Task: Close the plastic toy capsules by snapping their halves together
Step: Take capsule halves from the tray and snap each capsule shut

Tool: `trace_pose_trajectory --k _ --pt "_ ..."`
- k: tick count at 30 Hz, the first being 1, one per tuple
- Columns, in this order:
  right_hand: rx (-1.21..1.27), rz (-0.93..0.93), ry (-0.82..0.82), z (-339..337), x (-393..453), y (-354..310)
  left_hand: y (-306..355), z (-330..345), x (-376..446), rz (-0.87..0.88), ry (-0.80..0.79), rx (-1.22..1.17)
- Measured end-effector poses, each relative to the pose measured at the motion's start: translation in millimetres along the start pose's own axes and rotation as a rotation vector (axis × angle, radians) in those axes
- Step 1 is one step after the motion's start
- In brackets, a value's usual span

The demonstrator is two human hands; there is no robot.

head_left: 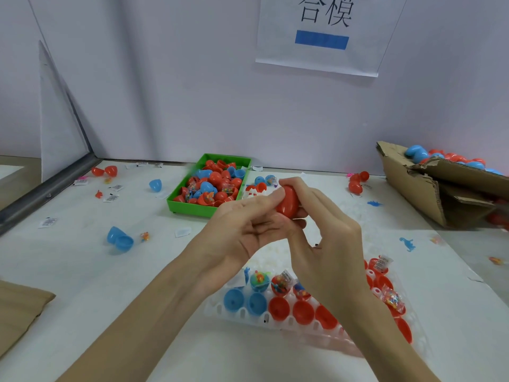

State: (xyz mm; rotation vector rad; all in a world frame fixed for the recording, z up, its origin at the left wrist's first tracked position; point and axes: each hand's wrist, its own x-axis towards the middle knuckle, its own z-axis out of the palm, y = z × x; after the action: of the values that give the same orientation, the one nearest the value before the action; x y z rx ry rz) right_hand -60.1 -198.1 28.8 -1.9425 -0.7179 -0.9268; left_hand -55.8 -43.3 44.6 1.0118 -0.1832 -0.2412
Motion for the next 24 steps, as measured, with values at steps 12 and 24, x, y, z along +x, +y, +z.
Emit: trace_pose_trajectory --k 12,24 --pt "0.124 0.008 -0.039 -5 3 1 6 -8 -4 -0.183 -0.163 -0.224" --pt "0.092 0.116 -0.090 -2 2 0 6 -11 -2 -0.266 -0.216 -0.126"
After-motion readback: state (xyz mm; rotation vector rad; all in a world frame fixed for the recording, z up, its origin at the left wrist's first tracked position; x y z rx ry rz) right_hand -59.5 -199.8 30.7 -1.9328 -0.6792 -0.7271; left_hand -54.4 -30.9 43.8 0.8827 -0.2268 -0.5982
